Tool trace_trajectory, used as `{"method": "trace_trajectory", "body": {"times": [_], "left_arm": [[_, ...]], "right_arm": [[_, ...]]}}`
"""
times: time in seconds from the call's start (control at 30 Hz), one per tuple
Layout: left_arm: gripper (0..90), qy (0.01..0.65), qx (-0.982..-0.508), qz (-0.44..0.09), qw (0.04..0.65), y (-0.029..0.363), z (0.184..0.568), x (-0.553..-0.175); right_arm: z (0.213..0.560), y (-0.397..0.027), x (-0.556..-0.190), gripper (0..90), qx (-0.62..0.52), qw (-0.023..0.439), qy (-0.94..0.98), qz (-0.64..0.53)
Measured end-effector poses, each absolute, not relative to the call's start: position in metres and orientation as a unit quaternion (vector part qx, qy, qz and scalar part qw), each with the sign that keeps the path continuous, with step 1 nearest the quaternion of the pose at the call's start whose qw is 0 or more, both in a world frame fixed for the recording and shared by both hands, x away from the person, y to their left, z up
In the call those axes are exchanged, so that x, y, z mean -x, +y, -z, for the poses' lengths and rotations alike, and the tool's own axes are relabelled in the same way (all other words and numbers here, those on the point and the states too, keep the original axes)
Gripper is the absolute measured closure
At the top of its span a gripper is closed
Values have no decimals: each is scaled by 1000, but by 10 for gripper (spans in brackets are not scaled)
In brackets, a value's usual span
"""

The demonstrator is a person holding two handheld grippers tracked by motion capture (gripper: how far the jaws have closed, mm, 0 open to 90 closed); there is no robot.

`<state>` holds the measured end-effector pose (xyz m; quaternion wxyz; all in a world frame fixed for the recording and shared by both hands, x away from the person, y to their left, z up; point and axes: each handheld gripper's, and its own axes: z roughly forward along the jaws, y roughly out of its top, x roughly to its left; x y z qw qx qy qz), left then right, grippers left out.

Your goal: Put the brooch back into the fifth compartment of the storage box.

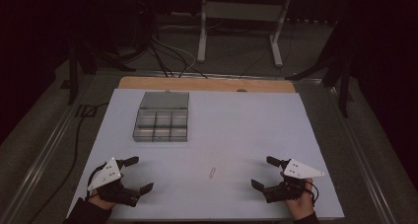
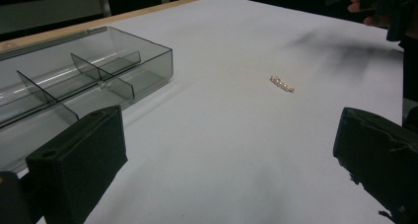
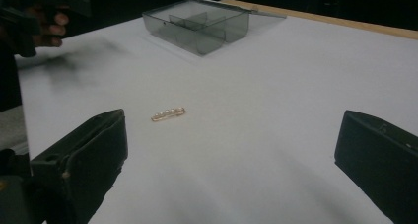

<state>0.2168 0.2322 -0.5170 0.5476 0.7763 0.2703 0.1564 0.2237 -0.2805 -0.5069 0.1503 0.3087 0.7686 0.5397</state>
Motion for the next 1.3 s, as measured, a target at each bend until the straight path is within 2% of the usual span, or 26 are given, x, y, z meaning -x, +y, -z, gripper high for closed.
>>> {"method": "trace_trajectory", "body": {"times": [0.73,1.3], "left_arm": [[11,262,-788,-149,537,230,518,-217],[11,255,-781,-124,557,224,503,-217]], "right_arm": [[506,-278,-223,0,-305,155,770,-538],[504,-279,-221,0,-307,166,768,-538]]}}
